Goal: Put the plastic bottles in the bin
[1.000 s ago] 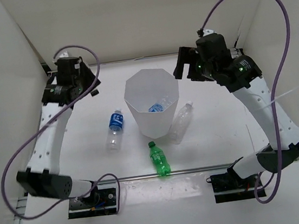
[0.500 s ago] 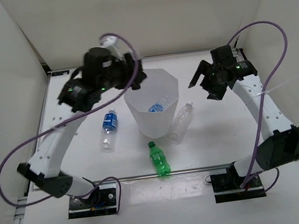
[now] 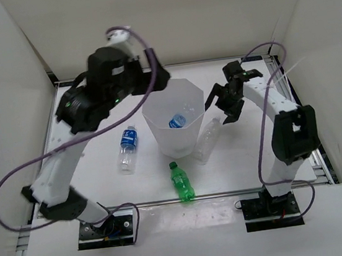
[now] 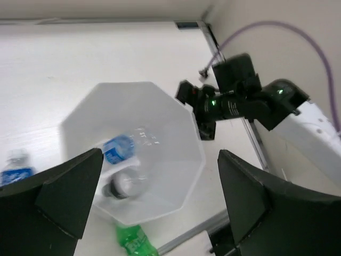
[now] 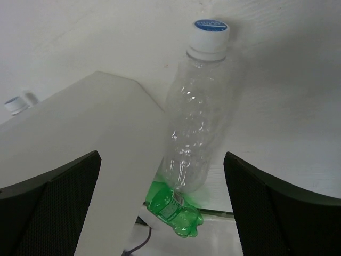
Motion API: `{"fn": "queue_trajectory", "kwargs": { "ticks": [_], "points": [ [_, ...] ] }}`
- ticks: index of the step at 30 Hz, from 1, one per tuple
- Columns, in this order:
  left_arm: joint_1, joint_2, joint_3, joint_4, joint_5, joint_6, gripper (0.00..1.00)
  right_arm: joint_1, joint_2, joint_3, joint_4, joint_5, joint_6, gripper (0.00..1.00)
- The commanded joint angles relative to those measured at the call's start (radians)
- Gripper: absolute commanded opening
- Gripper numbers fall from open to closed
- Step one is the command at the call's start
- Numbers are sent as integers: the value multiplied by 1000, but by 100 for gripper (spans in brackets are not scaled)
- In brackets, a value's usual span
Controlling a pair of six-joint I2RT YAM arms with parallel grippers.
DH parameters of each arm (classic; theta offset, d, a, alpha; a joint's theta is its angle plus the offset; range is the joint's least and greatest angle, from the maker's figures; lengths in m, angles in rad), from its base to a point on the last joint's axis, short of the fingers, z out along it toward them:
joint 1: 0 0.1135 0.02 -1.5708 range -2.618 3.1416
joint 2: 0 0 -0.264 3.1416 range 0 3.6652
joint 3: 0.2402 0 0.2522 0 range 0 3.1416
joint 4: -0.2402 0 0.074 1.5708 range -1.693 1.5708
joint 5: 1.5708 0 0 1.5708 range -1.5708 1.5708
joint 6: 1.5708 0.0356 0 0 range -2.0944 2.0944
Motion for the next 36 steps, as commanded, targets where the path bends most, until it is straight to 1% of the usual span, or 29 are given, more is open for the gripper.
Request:
{"fn": "queue_trajectory", "kwargs": {
  "ticks": [1,2,3,4,5,7,8,9,10,11,12,13,14,16,18,19,20,22,23,24,26,27,28,30,31,32,33,35,36],
  "points": [
    [25,-232,-199,89,-266,-25,100,19,118,21,27,-75,-2,100],
    [25,-343,-269,129,-340,-39,100,20,147,33,27,-75,-2,100],
    [25,-393,-336,192,-411,-57,100,20,201,44,15,-75,-11,100],
    [34,-436,-398,212,-533,-57,100,20,226,53,4,-75,-11,100],
    [34,-494,-473,226,-578,-57,100,20,259,64,4,-75,-11,100],
    [34,-510,-502,212,-652,-21,100,29,283,64,4,-59,-11,100],
    [34,-510,-490,182,-722,-20,100,29,302,73,4,-59,-11,100],
    [34,-493,-490,151,-756,-20,100,38,313,73,4,-59,-11,100],
    [34,-483,-490,90,-794,-40,100,38,324,73,4,-68,-11,100],
    [34,-483,-534,68,-868,-62,100,38,345,73,4,-69,-22,100],
    [34,-473,-560,68,-885,-80,100,38,355,73,4,-69,-22,96],
    [34,-473,-621,59,-908,-91,100,38,367,73,-5,-49,-34,89],
    [34,-473,-622,59,-908,-91,100,38,367,61,-5,-49,-34,89],
    [54,-473,-711,59,-898,-163,100,38,355,39,-14,-4,-60,81],
    [97,-458,-788,27,-849,-226,100,38,300,-3,-14,40,-82,72],
    [118,-458,-811,5,-838,-317,100,38,243,-16,-26,62,-96,68],
    [118,-443,-838,-19,-838,-368,100,26,209,-39,-26,95,-96,64],
    [131,-429,-930,-56,-815,-485,100,15,95,-50,-48,131,-107,62],
    [143,-417,-959,-56,-804,-485,100,15,56,-60,-60,158,-107,62],
    [155,-407,-1004,-56,-784,-485,100,15,-19,-50,-103,239,-107,60],
    [167,-381,-1038,-32,-770,-485,100,4,-94,-31,-140,310,-107,52],
    [184,-365,-1071,-18,-752,-485,100,4,-165,-18,-173,335,-96,47],
    [195,-364,-1090,-18,-741,-503,100,4,-197,30,-190,355,-82,45],
    [233,-338,-1122,26,-708,-504,100,-5,-277,102,-203,378,-73,45],
    [246,-329,-1157,58,-660,-481,100,-5,-297,145,-203,378,-64,43],
    [255,-329,-1177,98,-632,-411,100,-5,-311,245,-203,378,-64,43],
    [264,-329,-1199,196,-570,-366,100,7,-322,297,-165,364,-64,43],
    [275,-329,-1254,275,-534,-279,97,70,-310,401,-126,376,-128,45],
    [275,-329,-1266,298,-534,-266,97,98,-264,521,-126,404,-149,47]
  ]
}}
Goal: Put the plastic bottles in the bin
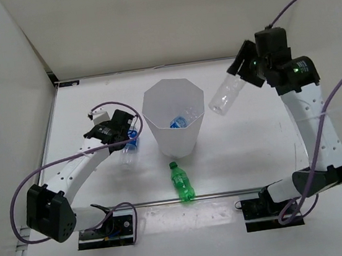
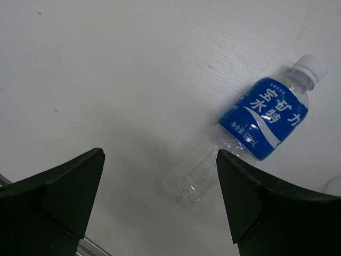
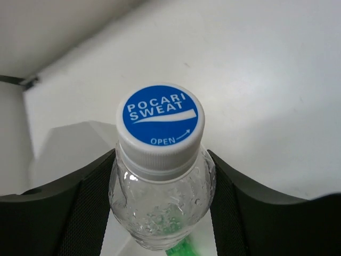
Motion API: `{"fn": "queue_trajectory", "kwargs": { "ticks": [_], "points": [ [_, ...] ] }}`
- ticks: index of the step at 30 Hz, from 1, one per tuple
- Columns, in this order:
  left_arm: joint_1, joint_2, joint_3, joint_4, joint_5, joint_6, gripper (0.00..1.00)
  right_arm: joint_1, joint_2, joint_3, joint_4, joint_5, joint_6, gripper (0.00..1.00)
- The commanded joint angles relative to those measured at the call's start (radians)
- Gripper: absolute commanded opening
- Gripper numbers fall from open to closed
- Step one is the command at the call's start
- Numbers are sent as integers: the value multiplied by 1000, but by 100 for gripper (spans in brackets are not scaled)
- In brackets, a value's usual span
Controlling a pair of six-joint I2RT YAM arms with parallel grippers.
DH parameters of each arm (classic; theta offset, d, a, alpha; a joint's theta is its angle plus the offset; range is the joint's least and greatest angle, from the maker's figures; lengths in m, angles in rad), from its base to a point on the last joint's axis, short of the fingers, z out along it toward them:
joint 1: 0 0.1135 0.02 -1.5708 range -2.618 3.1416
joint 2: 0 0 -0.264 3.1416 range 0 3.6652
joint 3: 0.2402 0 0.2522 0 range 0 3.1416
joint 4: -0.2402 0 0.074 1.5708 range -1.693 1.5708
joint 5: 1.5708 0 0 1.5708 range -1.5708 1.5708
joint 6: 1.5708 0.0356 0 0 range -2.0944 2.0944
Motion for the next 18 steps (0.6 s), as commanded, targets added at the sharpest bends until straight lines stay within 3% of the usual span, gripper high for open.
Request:
{"fn": "queue_trajectory", "kwargs": {
  "ticks": [1,2,5,9,10,11,12,18],
  "points": [
    [15,-17,-38,184,82,112,97,123,74,227,32,86,-81,49],
    [16,-8,-38,194,82,138,97,153,137,343,32,138,-142,49],
    [16,17,-38,216,132,164,97,265,246,463,56,204,-236,50],
    [16,43,-60,259,177,175,97,360,300,482,113,228,-302,55],
    [16,52,-75,259,177,175,98,380,309,482,113,214,-316,59],
    [16,64,-86,273,186,175,98,389,319,455,113,198,-327,85],
    [16,64,-86,273,186,175,98,404,319,444,113,180,-327,97],
    [26,113,-126,334,249,184,98,430,230,381,104,243,-347,100]
  ]
}}
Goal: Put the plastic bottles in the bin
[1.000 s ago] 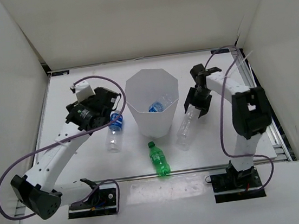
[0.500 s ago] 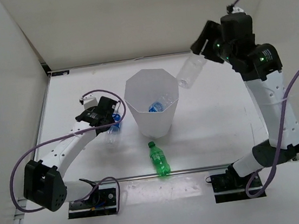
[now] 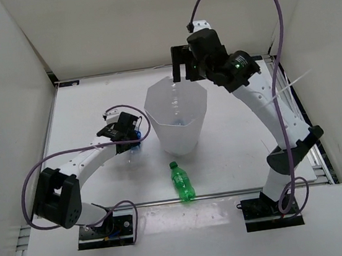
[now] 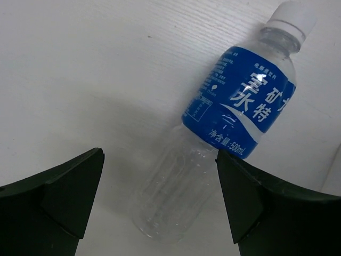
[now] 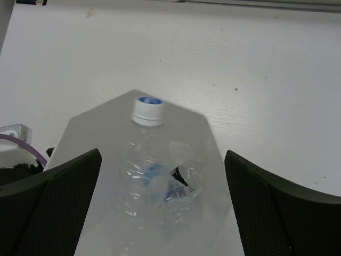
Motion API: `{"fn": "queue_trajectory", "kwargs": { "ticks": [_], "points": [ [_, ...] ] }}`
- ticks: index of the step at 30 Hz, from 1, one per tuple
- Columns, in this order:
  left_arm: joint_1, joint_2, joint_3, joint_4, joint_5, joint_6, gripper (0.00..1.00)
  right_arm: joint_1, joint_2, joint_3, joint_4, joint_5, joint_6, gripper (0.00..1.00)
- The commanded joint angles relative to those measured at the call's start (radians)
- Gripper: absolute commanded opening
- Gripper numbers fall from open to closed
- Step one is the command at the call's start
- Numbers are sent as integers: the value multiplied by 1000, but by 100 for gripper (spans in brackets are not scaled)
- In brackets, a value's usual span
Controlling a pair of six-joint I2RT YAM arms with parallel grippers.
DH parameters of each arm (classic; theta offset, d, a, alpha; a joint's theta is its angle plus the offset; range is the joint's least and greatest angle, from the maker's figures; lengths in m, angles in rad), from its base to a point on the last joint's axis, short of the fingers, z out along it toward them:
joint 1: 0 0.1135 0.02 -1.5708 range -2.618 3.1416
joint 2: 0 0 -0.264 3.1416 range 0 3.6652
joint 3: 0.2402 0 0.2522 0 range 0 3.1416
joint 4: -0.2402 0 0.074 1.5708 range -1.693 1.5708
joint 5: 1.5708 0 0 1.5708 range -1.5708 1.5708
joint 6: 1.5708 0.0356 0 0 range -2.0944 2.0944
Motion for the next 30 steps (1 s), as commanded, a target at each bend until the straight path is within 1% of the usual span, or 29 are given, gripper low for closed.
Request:
{"fn": "queue_trajectory", "kwargs": {
  "ticks": [1,5,7,9,11,12,14,16,17,19,20,21,22,24,25,26,27,28,29,30],
  "points": [
    [13,24,-14,68,63,19,98,3,-117,-15,24,57,-45,100],
    [73,101,-23,99,120,31,98,3,-182,-43,-2,47,-45,100],
    [82,147,-14,118,139,40,96,14,-192,-52,-25,47,-54,100],
    [114,167,-14,132,175,40,95,24,-203,-52,-48,56,-54,100],
    [123,182,-3,132,197,49,90,24,-215,-62,-48,56,-54,100],
    [140,196,7,132,208,49,82,24,-215,-63,-57,70,-54,100],
    [157,196,16,132,228,59,70,24,-226,-72,-57,79,-54,100],
    [183,187,17,132,228,59,51,24,-226,-72,-57,79,-54,100],
    [183,159,27,132,228,59,51,24,-226,-72,-57,79,-54,100],
    [195,89,84,79,194,37,50,24,-235,-72,-57,88,-45,100],
    [195,64,121,39,167,17,50,24,-235,-72,-66,97,-35,100],
    [195,41,168,-10,136,-37,50,24,-244,-99,-66,109,-22,100],
    [195,-6,279,-114,69,-70,50,14,-257,-119,-87,134,1,100],
    [171,-55,395,-182,-1,-128,50,-6,-293,-171,-97,134,84,100],
    [144,-81,446,-191,-45,-129,50,-32,-309,-237,-97,114,110,100],
    [133,-129,530,-164,-45,-129,50,-45,-341,-269,-97,102,162,100],
    [114,-149,562,-132,-45,-78,51,-81,-356,-299,-106,75,190,100],
    [105,-164,588,-94,-3,-49,52,-104,-370,-358,-106,58,217,100],
    [96,-177,631,-16,34,-17,52,-132,-399,-389,-106,38,245,100],
    [68,-187,650,19,77,46,54,-193,-410,-417,-106,13,291,100]
  ]
}}
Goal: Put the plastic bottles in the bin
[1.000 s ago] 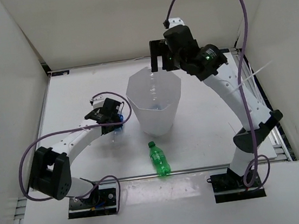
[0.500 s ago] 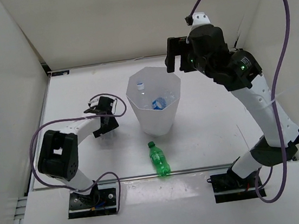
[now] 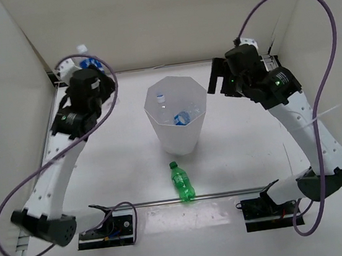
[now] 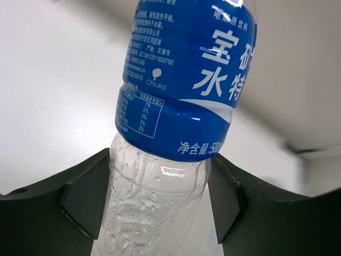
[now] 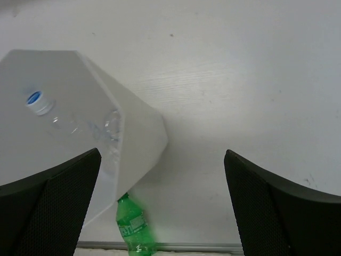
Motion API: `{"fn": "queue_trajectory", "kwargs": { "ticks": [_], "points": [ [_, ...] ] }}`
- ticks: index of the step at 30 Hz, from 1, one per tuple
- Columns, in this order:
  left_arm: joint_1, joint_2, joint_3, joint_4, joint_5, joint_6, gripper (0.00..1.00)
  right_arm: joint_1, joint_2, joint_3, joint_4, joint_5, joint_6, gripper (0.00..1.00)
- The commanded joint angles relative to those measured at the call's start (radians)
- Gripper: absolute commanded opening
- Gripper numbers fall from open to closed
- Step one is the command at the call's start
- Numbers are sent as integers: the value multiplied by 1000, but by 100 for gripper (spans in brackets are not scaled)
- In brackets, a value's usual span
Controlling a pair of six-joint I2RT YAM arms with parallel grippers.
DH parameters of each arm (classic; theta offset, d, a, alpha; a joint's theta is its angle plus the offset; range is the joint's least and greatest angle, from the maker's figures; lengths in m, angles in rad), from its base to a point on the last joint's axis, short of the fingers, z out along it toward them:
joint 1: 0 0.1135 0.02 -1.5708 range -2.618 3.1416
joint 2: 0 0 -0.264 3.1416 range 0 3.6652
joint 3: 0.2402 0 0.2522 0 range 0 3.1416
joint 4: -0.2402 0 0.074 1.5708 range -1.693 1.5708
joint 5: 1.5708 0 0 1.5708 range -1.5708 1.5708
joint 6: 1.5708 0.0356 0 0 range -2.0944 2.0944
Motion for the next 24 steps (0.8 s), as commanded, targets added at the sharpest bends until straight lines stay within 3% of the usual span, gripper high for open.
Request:
{"fn": "queue_trajectory", "kwargs": {
  "ticks": [1,3,6,10,14,15,20,24],
  "points": [
    [-57,-69,82,105,75,122,55,-121,-74,-79,-9,-71,156,100],
    [-118,-38,114,180,292,198,58,-210,-96,-151,-9,-143,189,100],
    [-201,12,134,190,382,274,59,-249,-105,-194,-9,-169,200,100],
    [-351,65,125,190,402,311,64,-263,-182,-297,50,-230,209,100],
    [-408,89,138,190,366,320,72,-263,-306,-466,220,-255,209,100],
    [-422,89,139,190,353,331,98,-263,-356,-501,245,-264,197,100],
    [-422,17,204,190,249,331,100,-195,-505,-710,366,-249,114,100],
    [-422,-70,203,190,52,321,100,-59,-697,-926,493,-235,91,100]
  ]
}}
